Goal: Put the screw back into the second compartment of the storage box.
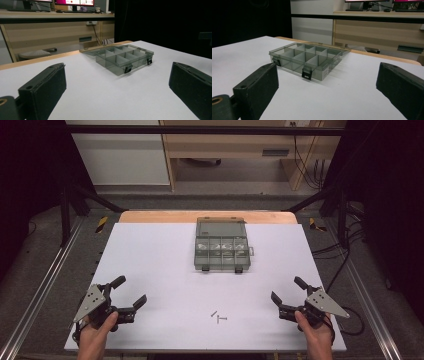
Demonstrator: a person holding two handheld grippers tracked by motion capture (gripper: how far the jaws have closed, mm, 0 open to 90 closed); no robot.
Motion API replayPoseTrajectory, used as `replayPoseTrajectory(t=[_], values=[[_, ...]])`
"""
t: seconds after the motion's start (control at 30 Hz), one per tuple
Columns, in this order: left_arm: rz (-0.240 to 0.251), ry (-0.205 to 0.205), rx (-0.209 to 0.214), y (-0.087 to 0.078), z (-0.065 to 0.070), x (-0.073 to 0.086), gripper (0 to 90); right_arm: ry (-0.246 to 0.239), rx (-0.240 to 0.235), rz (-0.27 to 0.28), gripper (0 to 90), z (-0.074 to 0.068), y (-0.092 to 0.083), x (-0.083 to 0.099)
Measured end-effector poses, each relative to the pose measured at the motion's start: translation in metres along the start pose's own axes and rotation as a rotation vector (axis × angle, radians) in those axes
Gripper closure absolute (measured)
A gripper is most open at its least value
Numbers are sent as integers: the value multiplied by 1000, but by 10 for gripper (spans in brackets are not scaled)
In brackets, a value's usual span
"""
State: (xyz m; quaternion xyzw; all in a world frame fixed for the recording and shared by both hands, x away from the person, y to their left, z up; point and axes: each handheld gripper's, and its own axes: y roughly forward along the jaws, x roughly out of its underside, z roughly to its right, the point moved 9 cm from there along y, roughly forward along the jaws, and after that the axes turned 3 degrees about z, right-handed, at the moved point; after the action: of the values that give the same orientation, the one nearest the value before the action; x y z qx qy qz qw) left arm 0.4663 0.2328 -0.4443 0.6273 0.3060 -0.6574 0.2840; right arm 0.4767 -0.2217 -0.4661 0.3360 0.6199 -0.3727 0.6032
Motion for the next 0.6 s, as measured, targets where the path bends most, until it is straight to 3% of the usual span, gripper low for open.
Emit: replayPoseTrajectory(t=[0.27,0.33,0.43,0.6], values=[[-29,1,26,3,8,0,8,-5,18,6,35,1,-4,-2],[-63,14,45,5,13,3,8,6,26,-3,30,1,-4,-1],[-74,9,64,8,18,3,8,6,31,-11,27,0,-4,0],[-139,5,81,19,24,13,16,-27,24,-24,17,-8,-2,1]])
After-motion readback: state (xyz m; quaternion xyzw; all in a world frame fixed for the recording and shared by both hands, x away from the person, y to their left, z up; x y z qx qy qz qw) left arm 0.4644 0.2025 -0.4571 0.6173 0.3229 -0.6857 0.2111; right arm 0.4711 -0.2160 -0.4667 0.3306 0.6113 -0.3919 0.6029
